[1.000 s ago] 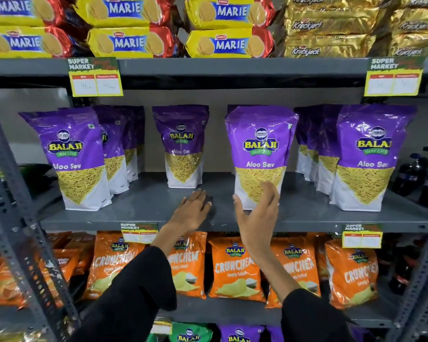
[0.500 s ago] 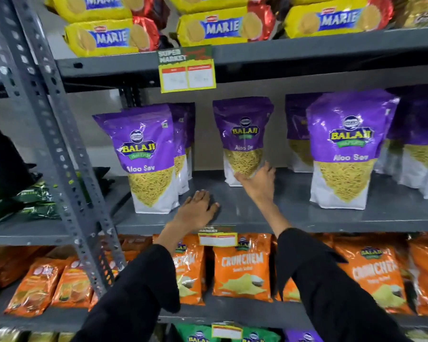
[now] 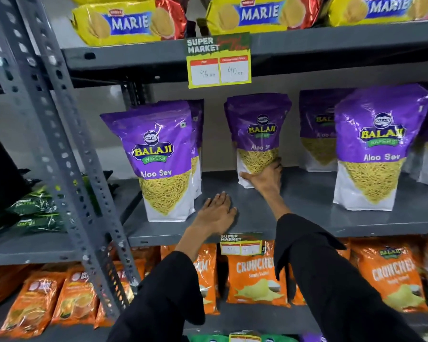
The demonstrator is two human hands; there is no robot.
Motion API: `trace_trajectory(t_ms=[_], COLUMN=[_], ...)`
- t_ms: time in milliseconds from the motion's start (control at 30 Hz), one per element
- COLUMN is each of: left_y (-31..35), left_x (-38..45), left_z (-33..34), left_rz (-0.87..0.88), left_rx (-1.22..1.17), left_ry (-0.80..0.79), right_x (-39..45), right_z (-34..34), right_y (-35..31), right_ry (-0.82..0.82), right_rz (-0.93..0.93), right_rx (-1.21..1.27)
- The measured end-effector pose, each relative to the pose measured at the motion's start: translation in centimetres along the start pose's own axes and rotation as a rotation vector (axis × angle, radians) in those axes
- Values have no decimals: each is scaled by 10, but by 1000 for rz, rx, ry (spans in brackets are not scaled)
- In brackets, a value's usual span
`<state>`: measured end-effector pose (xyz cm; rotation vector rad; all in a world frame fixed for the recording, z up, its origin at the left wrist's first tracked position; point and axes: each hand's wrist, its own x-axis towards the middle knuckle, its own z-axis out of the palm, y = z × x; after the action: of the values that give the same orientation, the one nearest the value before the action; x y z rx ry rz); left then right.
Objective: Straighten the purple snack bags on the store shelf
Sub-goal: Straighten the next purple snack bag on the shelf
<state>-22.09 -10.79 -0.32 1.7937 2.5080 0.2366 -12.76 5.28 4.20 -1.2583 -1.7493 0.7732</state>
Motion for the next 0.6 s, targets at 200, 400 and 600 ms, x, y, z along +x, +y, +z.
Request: trace_trajectory(t_ms=[200, 400, 600], left_y=[1, 6, 10], left_x=[-2, -7, -12], left_z=[-1, -4, -8], left_rz=[7, -7, -27], left_rx=[2, 17, 31], left_ry=[24, 11, -12], right_x=[-7, -29, -54], right_z=[0, -7, -23], right_y=[-1, 6, 10], right_ry=[62, 89, 82], right_rz=[-12, -74, -93], right_rx=[-20, -61, -73])
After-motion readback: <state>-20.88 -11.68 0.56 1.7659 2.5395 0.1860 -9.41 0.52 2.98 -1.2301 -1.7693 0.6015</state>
